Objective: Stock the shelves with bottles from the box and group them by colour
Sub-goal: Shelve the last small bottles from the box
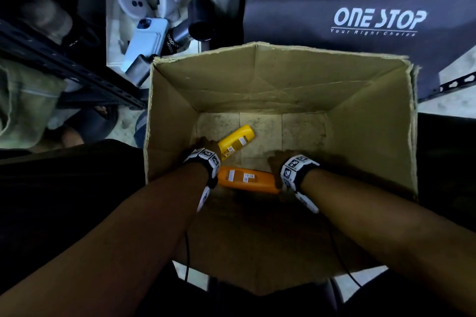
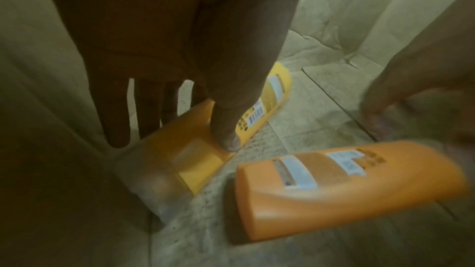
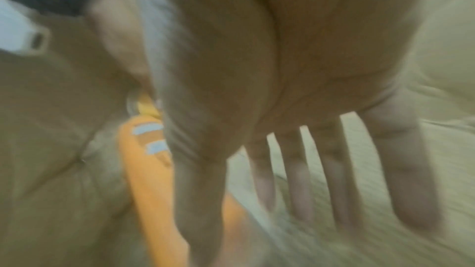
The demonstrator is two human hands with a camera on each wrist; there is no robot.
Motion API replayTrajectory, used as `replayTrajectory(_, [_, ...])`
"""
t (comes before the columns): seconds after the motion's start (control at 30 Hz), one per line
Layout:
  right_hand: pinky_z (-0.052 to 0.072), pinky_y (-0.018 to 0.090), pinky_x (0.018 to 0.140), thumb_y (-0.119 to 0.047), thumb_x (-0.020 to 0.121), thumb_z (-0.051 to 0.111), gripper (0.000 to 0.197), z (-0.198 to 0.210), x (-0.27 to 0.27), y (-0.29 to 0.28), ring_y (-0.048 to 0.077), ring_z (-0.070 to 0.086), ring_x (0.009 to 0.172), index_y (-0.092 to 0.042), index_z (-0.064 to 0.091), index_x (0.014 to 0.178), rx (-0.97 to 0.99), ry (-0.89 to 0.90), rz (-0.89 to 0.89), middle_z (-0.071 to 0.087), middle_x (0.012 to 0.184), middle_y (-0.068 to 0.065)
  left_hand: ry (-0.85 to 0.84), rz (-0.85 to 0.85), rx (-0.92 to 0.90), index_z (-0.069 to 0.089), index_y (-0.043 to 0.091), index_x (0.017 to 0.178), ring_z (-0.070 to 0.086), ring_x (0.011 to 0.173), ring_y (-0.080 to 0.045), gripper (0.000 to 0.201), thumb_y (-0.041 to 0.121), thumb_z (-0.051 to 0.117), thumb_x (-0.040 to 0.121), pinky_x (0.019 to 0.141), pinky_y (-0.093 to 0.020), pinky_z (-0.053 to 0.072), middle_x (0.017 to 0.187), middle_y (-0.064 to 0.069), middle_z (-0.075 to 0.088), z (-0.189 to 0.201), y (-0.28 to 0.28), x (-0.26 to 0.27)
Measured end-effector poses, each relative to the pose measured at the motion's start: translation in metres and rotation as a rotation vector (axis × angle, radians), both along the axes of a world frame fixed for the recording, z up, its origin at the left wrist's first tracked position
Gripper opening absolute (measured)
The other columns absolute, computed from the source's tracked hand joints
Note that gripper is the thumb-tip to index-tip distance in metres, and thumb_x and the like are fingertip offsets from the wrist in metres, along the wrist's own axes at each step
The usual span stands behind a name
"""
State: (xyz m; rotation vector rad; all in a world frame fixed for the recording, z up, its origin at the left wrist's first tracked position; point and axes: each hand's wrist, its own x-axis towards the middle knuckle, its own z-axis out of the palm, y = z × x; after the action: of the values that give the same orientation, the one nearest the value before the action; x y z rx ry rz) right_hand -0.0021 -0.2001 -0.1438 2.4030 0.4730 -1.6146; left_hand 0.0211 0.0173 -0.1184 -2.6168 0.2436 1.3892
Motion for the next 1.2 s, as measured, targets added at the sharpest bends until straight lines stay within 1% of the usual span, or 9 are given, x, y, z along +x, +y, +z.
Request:
replayTrajectory(0.13, [0.041,0.053,0.110,-0.054,0.083,0.076,0.098,-0.011,-0.007,0.037,0.040,0.036,0.141,-0.011,0.026,0.156,0.179,-0.054,-0.072,0.032,0.156,0.020,-0.024,0.079,-0.055,0.043,0.005,0.143,0.038,0.140,-0.036,0.043,0.023,0.049,0.104,0.111,-0.048,0.041,0.149,-0.019,0.040,-0.006,0.001,0.002])
replayTrajectory(0.27, [0.040,0.051,0.109,-0.038,0.089,0.073,0.080,-0.028,-0.025,0.049,0.042,0.042,0.137,-0.013,0.032,0.153,0.357,-0.161,-0.104,0.039,0.150,0.020,-0.126,0.297,-0.172,0.051,0.004,0.140,0.053,0.131,-0.033,0.050,0.028,0.062,0.098,0.106,-0.040,0.044,0.143,-0.018,0.053,-0.017,-0.007,0.011])
replayTrajectory(0.37, [0.039,0.051,0.112,-0.033,0.093,0.068,0.080,-0.038,-0.034,0.042,0.046,0.039,0.138,-0.016,0.024,0.157,0.353,-0.077,-0.141,0.028,0.155,0.023,-0.153,0.354,-0.182,0.052,0.003,0.136,0.055,0.127,-0.033,0.044,0.026,0.059,0.100,0.101,-0.040,0.046,0.140,-0.017,0.055,-0.023,-0.010,0.015])
replayTrajectory(0.5, [0.040,0.051,0.111,-0.039,0.092,0.069,0.079,-0.039,-0.037,0.027,0.046,0.041,0.137,-0.020,0.026,0.156,0.353,-0.023,-0.231,0.028,0.154,0.022,-0.170,0.368,-0.192,0.048,0.001,0.135,0.055,0.126,-0.035,0.046,0.026,0.062,0.099,0.099,-0.041,0.047,0.139,-0.019,0.051,-0.032,-0.009,0.017])
replayTrajectory(0.6, [0.041,0.048,0.110,-0.046,0.086,0.073,0.087,-0.036,-0.032,0.016,0.039,0.045,0.135,-0.018,0.028,0.154,0.330,-0.017,-0.387,0.037,0.152,0.016,-0.181,0.405,-0.212,0.049,0.004,0.135,0.053,0.128,-0.035,0.042,0.026,0.059,0.100,0.102,-0.040,0.044,0.139,-0.019,0.052,-0.040,-0.013,0.012])
replayTrajectory(0.73, [0.047,0.042,0.101,-0.034,0.081,0.080,0.096,-0.027,-0.015,0.006,0.038,0.054,0.129,-0.017,0.022,0.155,0.311,0.027,-0.578,0.047,0.148,0.017,-0.188,0.580,-0.253,0.051,0.006,0.134,0.059,0.120,-0.036,0.049,0.033,0.066,0.095,0.085,-0.037,0.046,0.133,-0.019,0.056,-0.040,-0.016,0.003])
replayTrajectory(0.87, [0.046,0.048,0.101,-0.024,0.087,0.077,0.094,-0.019,-0.009,0.001,0.042,0.052,0.129,-0.010,0.014,0.157,0.285,-0.014,-0.726,0.046,0.148,0.022,-0.185,0.616,-0.246,0.039,0.001,0.146,0.050,0.133,-0.036,0.060,0.031,0.061,0.099,0.103,-0.040,0.045,0.146,-0.020,0.047,-0.032,-0.022,-0.002])
replayTrajectory(1.0, [0.046,0.047,0.104,-0.029,0.089,0.075,0.087,-0.006,-0.004,-0.006,0.040,0.050,0.131,-0.008,0.022,0.154,0.264,-0.074,-0.831,0.044,0.150,0.020,-0.158,0.652,-0.286,0.042,0.001,0.137,0.056,0.126,-0.036,0.056,0.037,0.060,0.099,0.096,-0.040,0.047,0.138,-0.018,0.052,-0.022,-0.026,-0.005])
replayTrajectory(1.2, [0.046,0.047,0.103,-0.030,0.087,0.077,0.087,0.020,0.002,-0.005,0.039,0.051,0.130,-0.008,0.025,0.153,0.368,-0.124,-0.952,0.044,0.149,0.018,-0.171,0.747,-0.362,0.031,0.001,0.145,0.051,0.131,-0.037,0.078,0.036,0.073,0.091,0.102,-0.044,0.046,0.146,-0.019,0.047,-0.003,-0.028,-0.003])
